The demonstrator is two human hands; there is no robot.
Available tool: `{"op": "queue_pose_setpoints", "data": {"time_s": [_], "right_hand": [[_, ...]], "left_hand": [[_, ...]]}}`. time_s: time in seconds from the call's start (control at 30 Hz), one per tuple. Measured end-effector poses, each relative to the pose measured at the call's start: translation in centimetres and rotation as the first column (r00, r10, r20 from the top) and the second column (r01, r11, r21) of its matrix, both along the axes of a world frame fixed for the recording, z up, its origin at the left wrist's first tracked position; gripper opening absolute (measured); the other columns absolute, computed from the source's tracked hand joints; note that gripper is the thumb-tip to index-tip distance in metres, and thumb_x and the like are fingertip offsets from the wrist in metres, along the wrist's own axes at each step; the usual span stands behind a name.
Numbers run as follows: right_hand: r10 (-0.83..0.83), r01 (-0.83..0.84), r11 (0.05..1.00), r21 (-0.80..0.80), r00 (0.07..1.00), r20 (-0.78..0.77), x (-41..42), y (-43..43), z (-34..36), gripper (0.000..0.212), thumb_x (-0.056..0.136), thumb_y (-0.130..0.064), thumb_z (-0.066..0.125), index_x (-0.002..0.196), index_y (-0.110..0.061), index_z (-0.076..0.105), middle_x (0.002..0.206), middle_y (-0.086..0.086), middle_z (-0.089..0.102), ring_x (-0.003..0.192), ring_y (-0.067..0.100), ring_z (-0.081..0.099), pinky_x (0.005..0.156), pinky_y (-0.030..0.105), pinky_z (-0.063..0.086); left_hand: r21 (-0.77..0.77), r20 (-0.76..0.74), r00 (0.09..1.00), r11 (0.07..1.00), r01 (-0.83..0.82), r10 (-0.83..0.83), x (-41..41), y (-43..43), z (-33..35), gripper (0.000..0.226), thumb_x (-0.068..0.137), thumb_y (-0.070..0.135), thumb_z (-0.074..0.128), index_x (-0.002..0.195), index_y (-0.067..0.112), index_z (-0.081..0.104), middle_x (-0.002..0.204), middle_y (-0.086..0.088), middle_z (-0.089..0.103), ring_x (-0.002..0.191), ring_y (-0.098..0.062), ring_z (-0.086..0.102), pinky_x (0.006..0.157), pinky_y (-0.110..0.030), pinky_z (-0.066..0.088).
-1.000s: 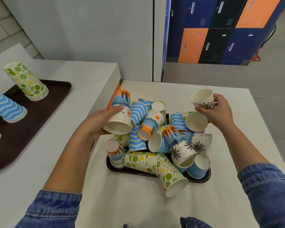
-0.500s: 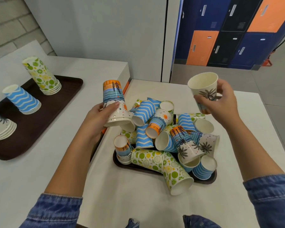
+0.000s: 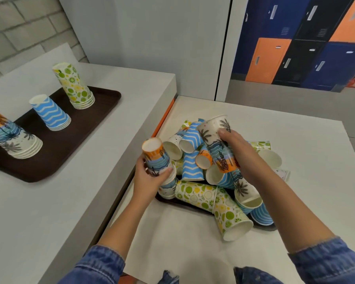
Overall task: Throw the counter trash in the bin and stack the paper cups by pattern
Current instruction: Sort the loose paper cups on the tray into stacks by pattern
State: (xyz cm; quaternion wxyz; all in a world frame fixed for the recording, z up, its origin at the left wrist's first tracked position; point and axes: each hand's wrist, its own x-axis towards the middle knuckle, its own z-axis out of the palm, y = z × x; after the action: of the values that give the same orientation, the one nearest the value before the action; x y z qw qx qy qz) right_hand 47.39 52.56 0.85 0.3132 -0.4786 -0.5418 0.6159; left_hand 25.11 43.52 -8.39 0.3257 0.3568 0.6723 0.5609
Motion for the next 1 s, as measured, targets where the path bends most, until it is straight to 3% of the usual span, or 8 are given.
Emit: {"op": "queue_pose_setpoints", "data": {"time_s": [0.17,0.3,0.4,0.5,0.57,0.7,0.83,1.0], "right_hand": [[0.173,-0.167,0.985,-0.048,0.97,0.17,-0.4,-0.3,1.1,0.078,0.062,-0.039,0.078,0.131,-0.028,0.044,0.114,0.001,0.064,0.093,0.015,0.068,0.072,0.027,0.052],[0.037,-0.119,0.963,0.241,0.948,0.317,-1.3,-0.7,2.6,0.066,0.058,-0.044,0.085,0.115,-0.032,0.054,0.11,-0.003,0.06,0.094,0.014,0.063,0.076,0.03,0.053],[-0.036,-0.235,0.857,0.458,0.86,0.508,-2.5,-1.1,4.4,0.071,0.058,-0.048,0.084,0.123,-0.036,0.057,0.105,-0.006,0.051,0.095,0.012,0.055,0.08,0.027,0.044],[-0.08,-0.325,0.791,0.518,0.785,0.615,-4.1,-1.3,5.9,0.078,0.056,-0.046,0.086,0.123,-0.03,0.051,0.106,-0.008,0.052,0.091,0.011,0.053,0.075,0.024,0.038],[-0.073,-0.4,0.735,0.548,0.757,0.65,-5.3,-1.5,6.2,0.071,0.059,-0.045,0.085,0.119,-0.027,0.052,0.111,-0.005,0.052,0.093,0.014,0.055,0.075,0.025,0.041],[0.009,-0.574,0.628,0.525,0.68,0.733,-8.2,-2.1,5.6,0.067,0.065,-0.044,0.081,0.123,-0.029,0.052,0.115,-0.001,0.044,0.1,0.018,0.054,0.076,0.028,0.045],[0.042,-0.734,0.512,0.445,0.539,0.841,-11.0,-2.6,3.8,0.071,0.069,-0.034,0.079,0.129,-0.021,0.043,0.119,0.004,0.047,0.103,0.024,0.053,0.074,0.033,0.047],[0.007,-0.825,0.436,0.36,0.403,0.915,-13.3,-2.9,0.1,0.059,0.077,-0.019,0.071,0.128,-0.016,0.042,0.12,0.009,0.048,0.109,0.029,0.051,0.074,0.036,0.042]], "left_hand": [[-0.077,-0.119,0.988,0.993,0.092,-0.1,0.1,-0.3,-2.1,0.072,0.064,0.007,0.086,0.12,0.025,0.043,0.113,0.014,0.054,0.102,0.005,0.055,0.077,0.001,0.043],[-0.127,-0.161,0.98,0.987,0.099,-0.119,0.0,-0.3,-3.4,0.079,0.062,0.013,0.088,0.127,0.024,0.044,0.119,0.006,0.056,0.106,-0.004,0.056,0.087,-0.015,0.046],[-0.154,-0.19,0.974,0.984,0.093,-0.122,-0.5,-0.2,-3.7,0.084,0.056,0.024,0.088,0.128,0.024,0.044,0.122,0.003,0.057,0.112,-0.013,0.057,0.093,-0.03,0.05],[-0.193,-0.22,0.967,0.978,0.084,-0.127,-1.0,-0.4,-3.8,0.086,0.051,0.038,0.083,0.127,0.03,0.044,0.123,-0.001,0.056,0.113,-0.016,0.056,0.094,-0.034,0.051],[-0.205,-0.213,0.965,0.973,0.107,-0.151,-0.8,-0.6,-4.1,0.078,0.056,0.025,0.087,0.121,0.03,0.044,0.12,0.0,0.057,0.11,-0.015,0.057,0.089,-0.029,0.051],[-0.228,-0.228,0.956,0.964,0.134,-0.187,-0.4,-0.8,-4.9,0.068,0.061,0.016,0.088,0.113,0.024,0.046,0.114,-0.001,0.056,0.108,-0.017,0.058,0.084,-0.026,0.051],[-0.275,-0.183,0.957,0.946,0.17,-0.225,-1.4,-0.9,-4.9,0.071,0.059,0.017,0.089,0.119,0.022,0.052,0.114,0.007,0.06,0.106,-0.002,0.057,0.084,-0.017,0.048],[-0.437,-0.242,0.93,0.887,0.148,-0.275,-3.9,-2.3,-4.4,0.072,0.075,0.004,0.074,0.138,0.015,0.043,0.133,-0.005,0.045,0.125,-0.018,0.044,0.097,-0.024,0.036]]}}
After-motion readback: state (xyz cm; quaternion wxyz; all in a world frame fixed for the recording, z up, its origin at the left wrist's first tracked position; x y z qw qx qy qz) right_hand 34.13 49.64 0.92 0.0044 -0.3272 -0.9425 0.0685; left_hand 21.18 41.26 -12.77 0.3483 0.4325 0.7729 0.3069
